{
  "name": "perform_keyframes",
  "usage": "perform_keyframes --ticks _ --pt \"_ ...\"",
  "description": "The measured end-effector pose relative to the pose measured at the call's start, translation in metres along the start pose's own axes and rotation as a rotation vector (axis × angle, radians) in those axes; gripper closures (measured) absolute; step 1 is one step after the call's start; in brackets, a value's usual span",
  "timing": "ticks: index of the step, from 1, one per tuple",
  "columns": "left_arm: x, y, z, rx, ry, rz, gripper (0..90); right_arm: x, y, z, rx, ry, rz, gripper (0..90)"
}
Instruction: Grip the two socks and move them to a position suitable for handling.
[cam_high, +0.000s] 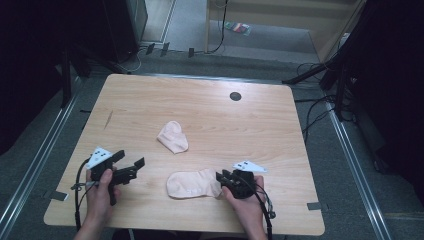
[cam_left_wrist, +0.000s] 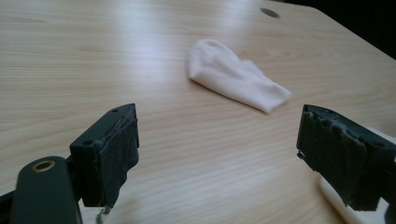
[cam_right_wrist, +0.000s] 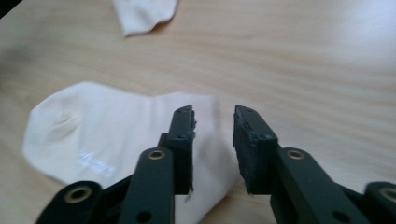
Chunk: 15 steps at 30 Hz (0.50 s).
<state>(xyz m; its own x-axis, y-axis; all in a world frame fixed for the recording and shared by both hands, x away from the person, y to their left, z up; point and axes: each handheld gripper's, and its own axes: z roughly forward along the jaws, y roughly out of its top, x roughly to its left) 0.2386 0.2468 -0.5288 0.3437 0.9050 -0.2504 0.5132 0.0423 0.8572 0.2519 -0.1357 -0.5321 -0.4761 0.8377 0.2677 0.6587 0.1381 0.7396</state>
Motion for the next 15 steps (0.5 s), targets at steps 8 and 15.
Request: perform_keyframes --ticks 8,15 --pt "-0.041 -0.008 0.019 0.142 -0.163 0.127 26.3 -0.004 -0.002 -0.016 -0.044 -0.070 -0.079 65.8" --pt "-0.048 -0.015 0.028 0.288 -0.313 0.124 51.8 0.011 -0.012 0.003 0.041 -0.073 -0.143 65.6"
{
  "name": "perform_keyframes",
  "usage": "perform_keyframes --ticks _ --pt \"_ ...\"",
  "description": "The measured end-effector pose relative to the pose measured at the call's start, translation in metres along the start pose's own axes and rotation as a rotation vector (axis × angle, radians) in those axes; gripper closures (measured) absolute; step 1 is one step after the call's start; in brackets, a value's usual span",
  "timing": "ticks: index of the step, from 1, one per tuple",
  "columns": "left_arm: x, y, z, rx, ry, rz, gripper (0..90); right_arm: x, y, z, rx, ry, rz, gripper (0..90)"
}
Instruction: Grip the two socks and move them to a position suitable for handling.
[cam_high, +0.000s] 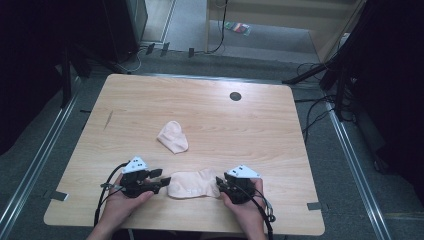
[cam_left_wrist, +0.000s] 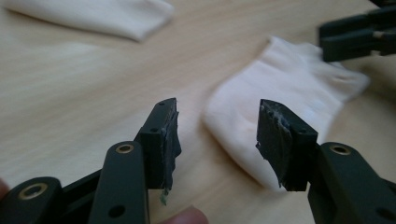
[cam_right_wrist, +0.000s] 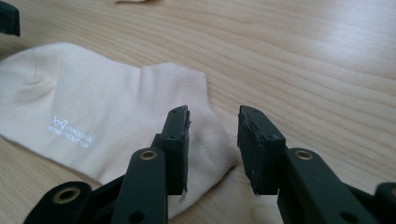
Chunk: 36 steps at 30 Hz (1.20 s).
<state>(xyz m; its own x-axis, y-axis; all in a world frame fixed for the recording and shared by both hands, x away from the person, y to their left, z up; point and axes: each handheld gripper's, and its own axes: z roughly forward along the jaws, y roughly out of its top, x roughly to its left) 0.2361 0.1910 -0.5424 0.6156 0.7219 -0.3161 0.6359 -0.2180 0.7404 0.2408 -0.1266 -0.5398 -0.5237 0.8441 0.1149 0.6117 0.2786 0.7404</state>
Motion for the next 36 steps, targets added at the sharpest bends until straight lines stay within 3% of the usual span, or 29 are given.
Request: perform_keyframes --ticks 3,5,10,15,22,26,27,30,31,32,33,34,35,36 --pt "-0.006 -0.002 0.009 0.053 0.059 0.042 59.5 0.006 -0.003 0.003 0.021 -0.040 -0.038 76.3" --pt "-0.008 -0.003 0.012 0.057 0.057 0.060 66.5 0.007 -0.004 0.004 0.024 -0.030 -0.035 81.9" --pt "-0.008 -0.003 0.011 0.058 0.059 0.076 89.2 0.006 -0.002 0.004 0.034 -0.022 -0.029 86.0" --pt "-0.007 -0.003 0.005 0.088 0.081 0.146 90.0 0.001 -0.001 0.000 0.053 -0.007 -0.004 87.0" --pt "-0.002 -0.004 -0.004 0.102 0.102 0.159 90.0 0.001 -0.001 -0.006 0.078 0.004 -0.007 87.8" --pt "0.000 -0.005 -0.004 0.097 0.078 0.158 90.0 0.001 -0.002 -0.005 0.080 0.027 -0.012 87.1" --pt "0.000 -0.006 -0.004 0.099 0.050 0.171 89.3 0.002 -0.003 -0.004 0.053 0.082 -0.017 79.5" --pt "0.003 -0.005 -0.004 0.064 0.046 0.150 66.2 0.001 -0.001 -0.009 -0.015 0.117 0.002 61.2" --pt "0.007 -0.004 -0.006 0.003 0.022 0.110 60.6 -0.001 0.001 -0.011 -0.041 0.130 0.016 57.2" --pt "0.007 -0.004 -0.006 0.003 0.022 0.110 54.8 -0.001 0.001 -0.011 -0.041 0.130 0.016 57.2" --pt "0.011 -0.003 -0.009 -0.061 0.015 0.085 52.8 -0.002 0.003 -0.013 -0.086 0.144 0.034 50.8" --pt "0.011 -0.003 -0.009 -0.061 0.015 0.085 51.3 -0.002 0.003 -0.013 -0.086 0.144 0.034 50.8" --pt "0.016 -0.003 -0.011 -0.122 0.004 0.056 49.3 -0.002 0.004 -0.014 -0.115 0.138 0.025 47.3" --pt "0.016 -0.003 -0.011 -0.122 0.004 0.056 48.8 -0.002 0.004 -0.014 -0.115 0.138 0.025 47.3"
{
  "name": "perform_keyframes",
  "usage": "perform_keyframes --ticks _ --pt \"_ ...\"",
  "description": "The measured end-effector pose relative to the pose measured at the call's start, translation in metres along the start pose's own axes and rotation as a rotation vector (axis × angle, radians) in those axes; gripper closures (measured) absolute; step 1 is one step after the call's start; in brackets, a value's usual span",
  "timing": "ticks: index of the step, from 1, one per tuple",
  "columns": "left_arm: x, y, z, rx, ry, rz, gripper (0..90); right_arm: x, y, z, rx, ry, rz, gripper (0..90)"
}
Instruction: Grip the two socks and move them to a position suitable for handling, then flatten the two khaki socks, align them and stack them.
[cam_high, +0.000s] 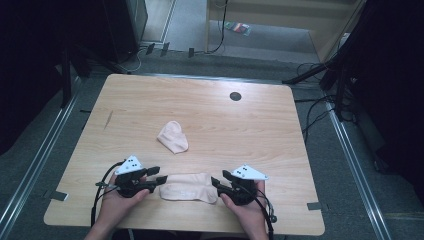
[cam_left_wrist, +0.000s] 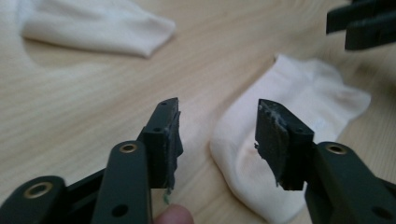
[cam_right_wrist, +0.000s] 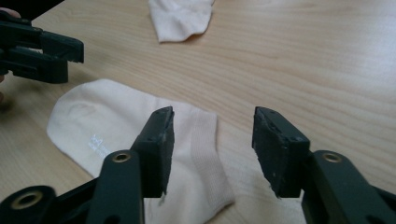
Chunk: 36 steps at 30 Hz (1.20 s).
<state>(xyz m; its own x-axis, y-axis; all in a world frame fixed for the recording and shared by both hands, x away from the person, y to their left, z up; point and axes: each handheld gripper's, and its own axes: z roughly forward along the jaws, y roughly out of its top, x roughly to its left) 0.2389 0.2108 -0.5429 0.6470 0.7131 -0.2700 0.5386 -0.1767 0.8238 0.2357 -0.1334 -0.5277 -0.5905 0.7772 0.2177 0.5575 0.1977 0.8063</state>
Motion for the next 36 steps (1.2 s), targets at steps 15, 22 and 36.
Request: perform_keyframes --ticks 15,22,36 --pt "0.054 -0.007 -0.031 -0.253 0.172 -0.182 43.9 0.029 0.063 0.046 -0.040 0.012 -0.100 46.5" --pt "0.063 -0.011 -0.033 -0.281 0.290 -0.182 41.6 0.019 0.091 0.092 -0.003 0.006 -0.105 52.4" --pt "0.064 -0.011 -0.032 -0.262 0.266 -0.198 41.6 -0.001 0.118 0.166 0.110 0.003 -0.086 51.1"
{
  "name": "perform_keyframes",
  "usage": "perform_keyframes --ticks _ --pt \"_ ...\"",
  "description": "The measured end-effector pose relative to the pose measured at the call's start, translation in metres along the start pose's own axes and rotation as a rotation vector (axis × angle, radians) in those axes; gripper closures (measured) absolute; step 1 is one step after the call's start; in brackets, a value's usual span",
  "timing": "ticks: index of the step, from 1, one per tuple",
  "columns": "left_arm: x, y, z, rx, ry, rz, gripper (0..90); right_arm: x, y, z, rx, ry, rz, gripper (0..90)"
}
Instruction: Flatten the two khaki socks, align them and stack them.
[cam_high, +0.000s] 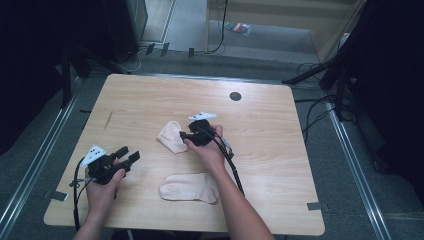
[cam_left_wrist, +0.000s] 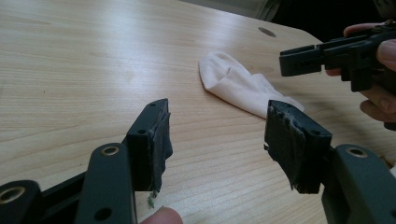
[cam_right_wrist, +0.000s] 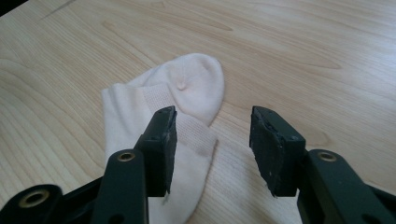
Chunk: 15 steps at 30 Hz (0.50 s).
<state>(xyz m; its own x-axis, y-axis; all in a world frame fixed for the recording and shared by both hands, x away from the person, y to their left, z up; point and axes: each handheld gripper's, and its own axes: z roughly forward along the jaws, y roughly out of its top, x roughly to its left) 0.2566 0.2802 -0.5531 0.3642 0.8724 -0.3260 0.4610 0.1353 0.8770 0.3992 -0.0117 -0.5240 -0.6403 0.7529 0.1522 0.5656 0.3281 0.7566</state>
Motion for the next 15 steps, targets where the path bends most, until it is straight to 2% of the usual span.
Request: perform_keyframes --ticks 4,10,12,13,15 --pt "0.000 0.000 0.000 0.003 0.000 0.001 41.9 0.002 0.003 0.006 0.003 0.000 0.005 49.9" --pt "0.000 0.000 0.001 0.011 -0.002 0.002 42.1 0.006 0.005 0.017 0.029 -0.007 -0.011 48.8" --pt "0.000 0.000 0.001 0.013 -0.002 0.002 42.2 0.006 0.005 0.019 0.035 -0.003 -0.019 50.3" --pt "0.000 0.000 0.001 0.015 -0.001 0.000 42.3 0.007 0.004 0.022 0.038 0.017 -0.025 51.9" --pt "0.000 0.001 0.002 0.020 -0.001 0.002 42.4 0.009 0.003 0.024 0.054 0.010 -0.041 53.4"
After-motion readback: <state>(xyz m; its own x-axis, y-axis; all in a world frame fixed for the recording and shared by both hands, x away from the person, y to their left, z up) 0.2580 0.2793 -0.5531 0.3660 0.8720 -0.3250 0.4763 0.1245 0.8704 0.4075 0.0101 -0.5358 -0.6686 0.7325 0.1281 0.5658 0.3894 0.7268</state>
